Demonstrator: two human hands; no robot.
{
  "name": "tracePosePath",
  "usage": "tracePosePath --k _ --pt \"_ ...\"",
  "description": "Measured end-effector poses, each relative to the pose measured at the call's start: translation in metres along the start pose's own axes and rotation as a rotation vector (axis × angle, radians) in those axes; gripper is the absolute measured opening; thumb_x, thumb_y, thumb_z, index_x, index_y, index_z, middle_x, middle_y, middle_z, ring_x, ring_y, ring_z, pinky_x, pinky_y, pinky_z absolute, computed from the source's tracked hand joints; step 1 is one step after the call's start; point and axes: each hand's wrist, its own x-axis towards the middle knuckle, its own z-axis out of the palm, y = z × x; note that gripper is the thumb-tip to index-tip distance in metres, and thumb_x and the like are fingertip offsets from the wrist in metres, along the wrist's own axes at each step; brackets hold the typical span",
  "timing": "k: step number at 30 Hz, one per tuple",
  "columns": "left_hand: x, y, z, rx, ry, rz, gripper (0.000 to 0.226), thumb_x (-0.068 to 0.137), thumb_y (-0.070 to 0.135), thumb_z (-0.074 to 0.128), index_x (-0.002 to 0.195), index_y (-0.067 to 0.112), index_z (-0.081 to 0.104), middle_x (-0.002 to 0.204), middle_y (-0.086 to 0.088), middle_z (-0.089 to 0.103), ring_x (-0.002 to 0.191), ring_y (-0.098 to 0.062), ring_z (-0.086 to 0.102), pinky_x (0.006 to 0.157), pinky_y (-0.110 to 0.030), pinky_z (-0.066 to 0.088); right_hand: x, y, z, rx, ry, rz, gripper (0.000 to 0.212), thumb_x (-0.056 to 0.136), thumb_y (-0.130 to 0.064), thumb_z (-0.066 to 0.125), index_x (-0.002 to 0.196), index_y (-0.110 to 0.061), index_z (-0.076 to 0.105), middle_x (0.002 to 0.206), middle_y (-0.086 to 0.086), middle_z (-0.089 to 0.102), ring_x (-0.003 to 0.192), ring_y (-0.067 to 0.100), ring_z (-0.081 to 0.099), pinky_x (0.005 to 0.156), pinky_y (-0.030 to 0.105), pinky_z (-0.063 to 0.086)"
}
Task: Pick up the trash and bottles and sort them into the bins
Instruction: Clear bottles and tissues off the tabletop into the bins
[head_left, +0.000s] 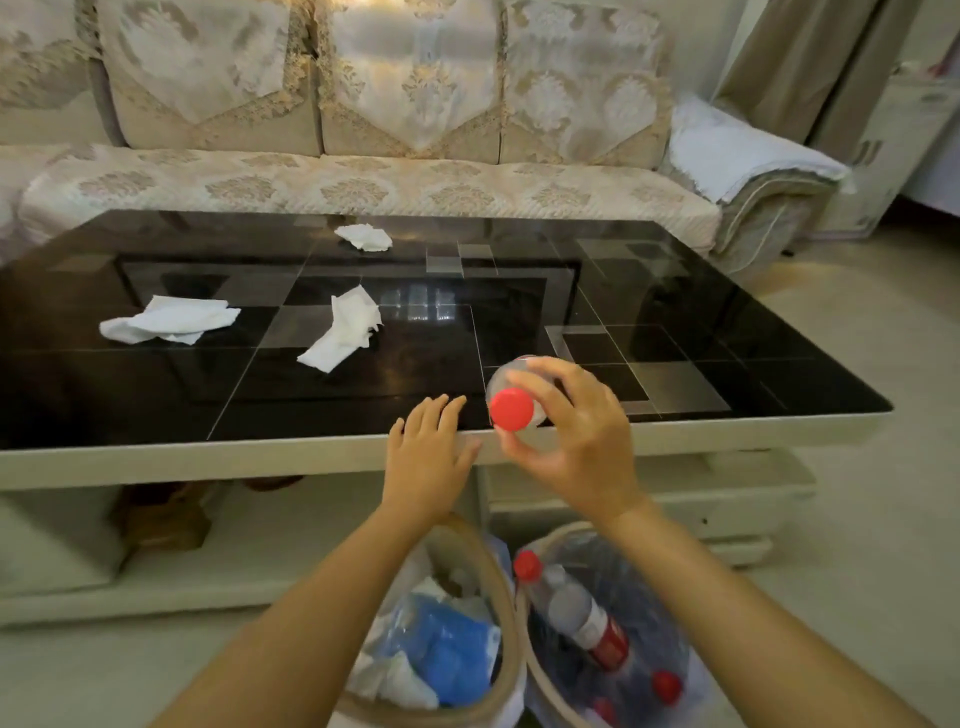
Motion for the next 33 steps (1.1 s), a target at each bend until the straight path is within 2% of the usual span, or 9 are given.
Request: tracePosePath --k 7,10,16,20,23,26,29,31,33 --pt "-0.028 0.042 -0.012 0.148 -0.036 0.192 0.061 0.093 0.039 0.050 0.147 0.025 0.027 0.154 -0.001 0.027 0.144 -0.020 0.017 0.115 -0.041 0.018 -0.040 -0.003 -0.069 0.029 -0.001 0.159 0.052 0.076 -0.038 0.075 0.118 -0.012 0.058 0.111 0.006 0.058 0.096 0.017 0.056 0.075 0.024 0.049" --pt "-0.044 0.059 -0.009 0.148 -0.058 0.226 0.061 0.090 0.037 0.054 0.145 0.024 0.030 0.153 -0.002 0.029 0.142 -0.022 0.021 0.112 -0.040 0.022 -0.075 0.008 -0.079 -0.004 -0.116 0.332 0.054 0.076 -0.044 0.073 0.119 -0.019 0.053 0.108 0.000 0.056 0.093 0.013 0.053 0.073 0.021 0.045" --pt "-0.070 0.068 -0.005 0.191 -0.093 0.256 0.061 0.090 0.038 0.054 0.144 0.024 0.030 0.151 0.000 0.031 0.139 -0.021 0.026 0.111 -0.039 0.024 -0.138 0.035 -0.064 -0.058 -0.483 0.717 0.053 0.079 -0.047 0.069 0.125 -0.027 0.050 0.112 -0.006 0.054 0.096 0.014 0.055 0.074 0.029 0.044" --pt "-0.072 0.049 -0.017 0.220 -0.062 0.259 0.056 0.093 0.035 0.048 0.145 0.023 0.030 0.149 0.000 0.034 0.137 -0.020 0.029 0.110 -0.037 0.025 -0.149 0.040 -0.050 -0.043 -0.583 0.862 0.054 0.084 -0.039 0.066 0.133 -0.028 0.046 0.128 -0.001 0.055 0.110 0.018 0.055 0.086 0.036 0.048" --pt "-0.064 0.021 -0.032 0.238 -0.015 0.215 0.054 0.095 0.038 0.043 0.145 0.024 0.030 0.147 0.002 0.037 0.135 -0.019 0.032 0.107 -0.035 0.027 -0.127 0.032 -0.037 -0.012 -0.564 0.770 0.044 0.087 -0.027 0.064 0.129 -0.022 0.051 0.125 0.000 0.054 0.110 0.017 0.054 0.086 0.030 0.045" --pt "-0.053 -0.014 -0.050 0.244 0.005 0.118 0.055 0.096 0.042 0.040 0.147 0.025 0.026 0.149 0.004 0.033 0.138 -0.017 0.027 0.109 -0.036 0.027 -0.085 0.011 -0.019 -0.009 -0.477 0.555 0.020 0.089 -0.023 0.060 0.109 -0.025 0.060 0.104 -0.006 0.057 0.093 0.011 0.056 0.073 0.024 0.041" --pt "-0.040 -0.054 -0.070 0.220 0.039 0.002 0.055 0.097 0.040 0.041 0.147 0.024 0.026 0.151 0.004 0.031 0.140 -0.016 0.025 0.110 -0.037 0.026 -0.039 -0.018 0.009 0.036 -0.383 0.317 0.011 0.088 -0.020 0.060 0.099 -0.024 0.060 0.091 -0.009 0.056 0.083 0.010 0.056 0.065 0.024 0.044" --pt "-0.033 -0.082 -0.081 0.199 0.093 -0.080 0.052 0.097 0.039 0.041 0.145 0.024 0.029 0.149 0.004 0.034 0.139 -0.015 0.027 0.109 -0.037 0.028 -0.008 -0.037 0.033 0.098 -0.345 0.176 0.014 0.088 -0.019 0.061 0.102 -0.022 0.060 0.097 -0.008 0.057 0.090 0.011 0.055 0.072 0.030 0.049" --pt "-0.025 -0.110 -0.091 0.185 0.098 -0.196 0.052 0.097 0.041 0.040 0.145 0.025 0.029 0.151 0.002 0.032 0.141 -0.018 0.024 0.112 -0.042 0.025 0.017 -0.056 0.063 0.135 -0.379 0.132 0.027 0.089 -0.025 0.060 0.115 -0.022 0.056 0.114 -0.005 0.055 0.107 0.013 0.051 0.085 0.031 0.047"
